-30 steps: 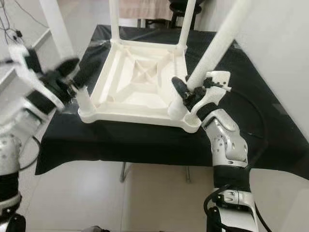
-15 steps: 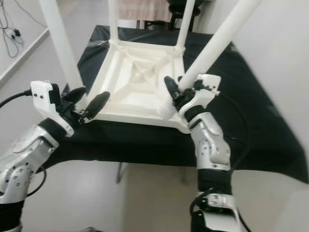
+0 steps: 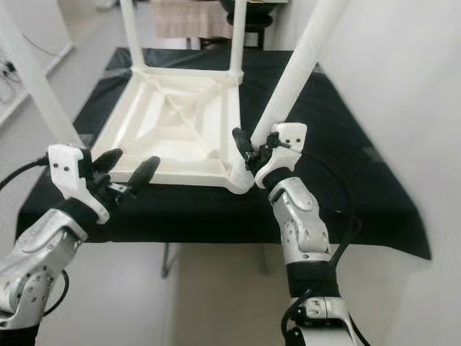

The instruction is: Building children table

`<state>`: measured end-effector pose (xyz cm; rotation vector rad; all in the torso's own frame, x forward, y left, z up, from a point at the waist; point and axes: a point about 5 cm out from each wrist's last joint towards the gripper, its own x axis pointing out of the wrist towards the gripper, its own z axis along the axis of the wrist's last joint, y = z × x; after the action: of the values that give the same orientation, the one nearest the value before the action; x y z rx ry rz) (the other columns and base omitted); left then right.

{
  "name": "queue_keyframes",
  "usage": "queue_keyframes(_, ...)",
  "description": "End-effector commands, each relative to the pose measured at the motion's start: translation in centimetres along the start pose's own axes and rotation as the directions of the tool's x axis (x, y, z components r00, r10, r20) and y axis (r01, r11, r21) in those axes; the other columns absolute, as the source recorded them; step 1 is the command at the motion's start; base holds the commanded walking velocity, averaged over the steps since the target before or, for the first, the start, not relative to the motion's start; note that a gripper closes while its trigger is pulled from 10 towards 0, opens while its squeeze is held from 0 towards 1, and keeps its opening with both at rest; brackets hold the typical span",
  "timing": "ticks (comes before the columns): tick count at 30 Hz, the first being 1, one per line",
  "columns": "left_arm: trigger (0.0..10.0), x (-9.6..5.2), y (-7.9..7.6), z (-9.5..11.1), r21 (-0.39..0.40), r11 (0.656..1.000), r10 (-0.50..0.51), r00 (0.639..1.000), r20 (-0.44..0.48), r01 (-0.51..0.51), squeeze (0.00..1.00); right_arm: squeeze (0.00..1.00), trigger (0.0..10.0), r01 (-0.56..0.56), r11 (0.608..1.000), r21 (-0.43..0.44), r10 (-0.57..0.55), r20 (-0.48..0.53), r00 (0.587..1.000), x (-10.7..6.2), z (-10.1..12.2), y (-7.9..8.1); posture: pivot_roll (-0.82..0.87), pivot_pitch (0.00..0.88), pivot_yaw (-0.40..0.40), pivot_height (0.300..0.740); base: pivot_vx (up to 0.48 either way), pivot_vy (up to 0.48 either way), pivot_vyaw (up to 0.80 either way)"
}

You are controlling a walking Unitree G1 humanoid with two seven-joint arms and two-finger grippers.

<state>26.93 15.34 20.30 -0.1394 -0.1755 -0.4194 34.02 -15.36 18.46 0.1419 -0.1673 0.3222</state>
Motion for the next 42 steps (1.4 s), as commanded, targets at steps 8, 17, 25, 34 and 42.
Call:
queue_keyframes(8,10.0,-0.5,1.0,-0.2,0.004,0.996,0.087,0.996,0.020,-0.087,0.00,0.00,10.0,-0.054,0.987,-0.154,0.054,-0.004,0.999,-0.2,-0.3,1.5,0.00,0.067,-0.026,0.740,0.000,0.000,0.00)
queue_keyframes(17,10.0,-0.7,1.6,-0.7,-0.011,0.995,0.102,0.995,0.014,-0.102,0.00,0.00,10.0,-0.026,0.991,-0.128,0.026,-0.002,1.000,-0.2,-0.9,1.5,0.00,0.066,-0.016,0.740,0.000,0.160,0.00)
queue_keyframes(25,10.0,-0.6,1.8,-0.6,-0.016,0.995,0.100,0.995,0.029,-0.100,0.00,0.00,10.0,-0.020,0.992,-0.122,0.018,-0.021,1.000,0.0,-1.3,1.6,0.00,0.070,-0.010,0.740,0.000,0.000,-0.30)
queue_keyframes(34,10.0,-0.6,2.0,-0.6,-0.023,0.995,0.093,0.995,0.032,-0.092,0.00,0.00,10.0,-0.018,0.996,-0.088,0.019,0.016,1.000,0.0,-1.0,1.6,0.00,0.072,-0.003,0.740,0.000,0.000,-0.36)
queue_keyframes(42,10.0,-0.5,2.2,-0.6,-0.027,0.996,0.082,0.996,0.032,-0.081,0.00,0.00,10.0,-0.017,0.998,-0.057,0.019,0.035,0.999,0.1,-0.9,1.6,0.01,0.072,0.002,0.740,0.000,0.000,0.00)
